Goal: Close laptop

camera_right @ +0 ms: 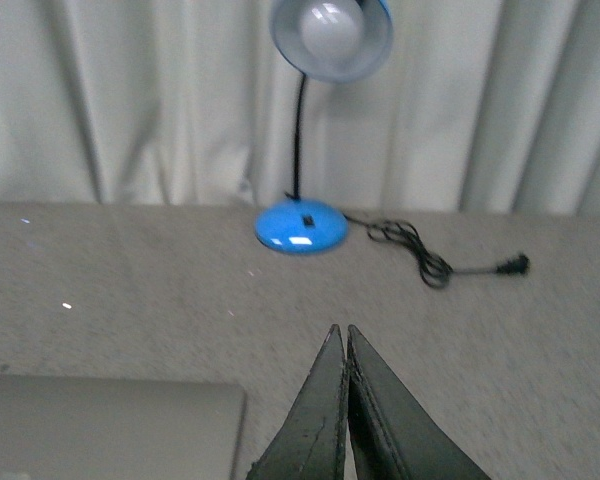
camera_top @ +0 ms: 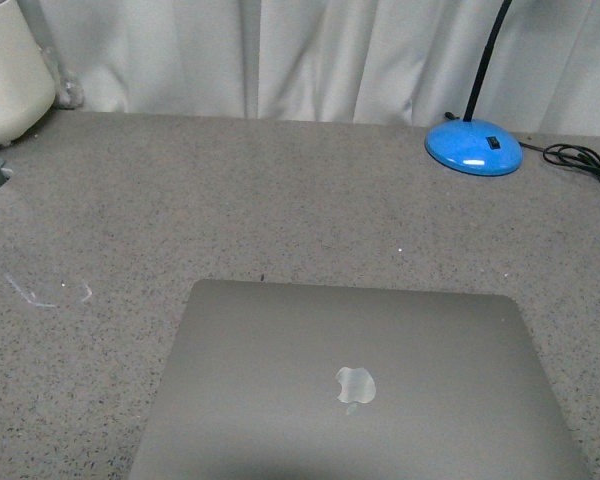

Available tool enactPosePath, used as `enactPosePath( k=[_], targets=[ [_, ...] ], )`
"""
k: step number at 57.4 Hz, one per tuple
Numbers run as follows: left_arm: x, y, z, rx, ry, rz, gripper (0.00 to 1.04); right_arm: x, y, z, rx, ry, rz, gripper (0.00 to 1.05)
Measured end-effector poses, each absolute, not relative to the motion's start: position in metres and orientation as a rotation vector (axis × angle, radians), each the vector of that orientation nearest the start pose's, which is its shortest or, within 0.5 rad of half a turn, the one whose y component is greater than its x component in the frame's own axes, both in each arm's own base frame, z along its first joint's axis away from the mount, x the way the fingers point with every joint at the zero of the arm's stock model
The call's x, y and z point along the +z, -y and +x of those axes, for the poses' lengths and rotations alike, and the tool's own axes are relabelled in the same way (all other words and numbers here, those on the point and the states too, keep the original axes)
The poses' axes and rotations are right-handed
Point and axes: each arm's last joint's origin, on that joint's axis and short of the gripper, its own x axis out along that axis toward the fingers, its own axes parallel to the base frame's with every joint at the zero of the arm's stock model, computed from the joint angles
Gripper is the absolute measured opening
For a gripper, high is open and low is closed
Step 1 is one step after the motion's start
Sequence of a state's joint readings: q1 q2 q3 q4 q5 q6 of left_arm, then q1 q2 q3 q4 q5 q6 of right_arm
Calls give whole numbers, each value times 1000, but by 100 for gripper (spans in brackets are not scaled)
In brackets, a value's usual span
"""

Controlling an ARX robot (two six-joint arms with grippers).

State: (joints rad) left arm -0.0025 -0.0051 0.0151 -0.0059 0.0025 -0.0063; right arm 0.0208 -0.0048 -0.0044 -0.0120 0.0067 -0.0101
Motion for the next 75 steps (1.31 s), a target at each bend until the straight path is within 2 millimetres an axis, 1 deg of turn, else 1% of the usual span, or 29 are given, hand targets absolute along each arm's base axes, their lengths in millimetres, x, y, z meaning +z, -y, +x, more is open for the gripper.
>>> enactPosePath(
  k=[11, 33, 35, 36, 38, 40, 44, 45, 51, 52, 54, 55, 57, 63, 66, 67, 71, 75],
  targets=[
    [168, 0, 97, -2, 12, -5, 4, 164, 0, 97, 3, -1, -10, 1],
    [168, 0, 97, -2, 11, -5, 4, 164, 0, 98, 2, -4, -10, 1],
    [168, 0, 97, -2, 11, -6, 6, 164, 0, 98, 2, -4, -10, 1],
    [168, 0, 97, -2, 11, -5, 11, 164, 0, 98, 3, -4, -10, 1],
    [168, 0, 97, -2, 11, -5, 20, 164, 0, 98, 3, -4, -10, 7],
    [168, 0, 97, -2, 11, -5, 27, 164, 0, 98, 3, -4, -10, 16],
    [168, 0, 97, -2, 11, -5, 45, 164, 0, 98, 2, -4, -10, 34],
    [168, 0, 97, -2, 11, -5, 49, 164, 0, 98, 2, -4, -10, 36],
    [168, 0, 97, -2, 11, -5, 65, 164, 0, 98, 3, -4, -10, 54],
    [168, 0, 97, -2, 11, -5, 68, 164, 0, 98, 3, -4, -10, 55],
    [168, 0, 97, -2, 11, -5, 76, 164, 0, 98, 3, -4, -10, 64],
    [168, 0, 97, -2, 11, -5, 77, 164, 0, 98, 3, -4, -10, 66],
    [168, 0, 97, -2, 11, -5, 85, 164, 0, 98, 3, -4, -10, 71],
    [168, 0, 97, -2, 11, -4, 100, 164, 0, 98, 2, -4, -10, 89],
    [168, 0, 97, -2, 11, -4, 98, 164, 0, 98, 2, -4, -10, 97],
    [168, 0, 97, -2, 11, -4, 98, 164, 0, 98, 2, -4, -9, 98],
    [168, 0, 97, -2, 11, -4, 98, 164, 0, 98, 2, -4, -9, 95],
    [168, 0, 97, -2, 11, -4, 98, 164, 0, 98, 3, -4, -9, 96]
  ],
)
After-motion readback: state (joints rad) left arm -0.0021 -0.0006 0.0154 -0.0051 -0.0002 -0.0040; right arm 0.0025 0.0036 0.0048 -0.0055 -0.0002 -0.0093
